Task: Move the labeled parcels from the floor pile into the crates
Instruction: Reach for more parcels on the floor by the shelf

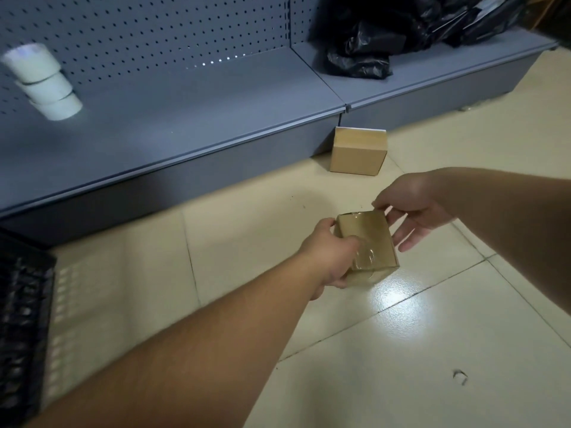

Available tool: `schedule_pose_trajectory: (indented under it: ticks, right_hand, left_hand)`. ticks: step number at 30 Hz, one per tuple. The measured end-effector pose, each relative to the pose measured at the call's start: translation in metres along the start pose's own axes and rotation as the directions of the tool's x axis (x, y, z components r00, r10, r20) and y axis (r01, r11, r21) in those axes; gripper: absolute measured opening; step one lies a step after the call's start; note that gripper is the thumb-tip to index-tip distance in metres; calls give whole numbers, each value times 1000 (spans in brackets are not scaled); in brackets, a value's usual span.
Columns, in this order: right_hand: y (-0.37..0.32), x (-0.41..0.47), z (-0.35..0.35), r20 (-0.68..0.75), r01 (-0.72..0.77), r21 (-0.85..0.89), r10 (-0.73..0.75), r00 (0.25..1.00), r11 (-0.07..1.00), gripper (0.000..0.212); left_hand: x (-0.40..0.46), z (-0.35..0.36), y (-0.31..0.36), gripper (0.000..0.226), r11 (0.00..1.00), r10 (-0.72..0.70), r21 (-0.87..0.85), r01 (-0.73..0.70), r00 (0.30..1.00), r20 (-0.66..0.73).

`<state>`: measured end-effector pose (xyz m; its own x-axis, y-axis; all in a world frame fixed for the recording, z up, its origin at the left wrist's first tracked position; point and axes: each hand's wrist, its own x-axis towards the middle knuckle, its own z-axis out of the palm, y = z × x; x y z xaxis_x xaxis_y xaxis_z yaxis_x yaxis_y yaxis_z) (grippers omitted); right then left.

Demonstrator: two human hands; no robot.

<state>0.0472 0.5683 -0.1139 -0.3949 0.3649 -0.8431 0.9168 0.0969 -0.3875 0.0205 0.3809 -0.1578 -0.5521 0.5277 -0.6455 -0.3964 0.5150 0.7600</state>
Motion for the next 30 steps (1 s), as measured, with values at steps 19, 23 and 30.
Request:
schedule_pose_trajectory:
  ticks: [19,23,30]
  right_hand:
    - [-84,-54,76,-21,472,-33,-473,881,881,26]
    - [-98,-61,92,-83,569,104,-563,822,816,24]
    - [-128,-76,121,-89,617,208,-614,784,759,42]
  left_hand:
    - [-32,-95,22,51,942,83,-264,-206,907,-412]
    - [-44,-115,30,54,901,105,-329,-283,877,-469]
    - [-73,-169,39,72,908,160,-278,-314,872,-463]
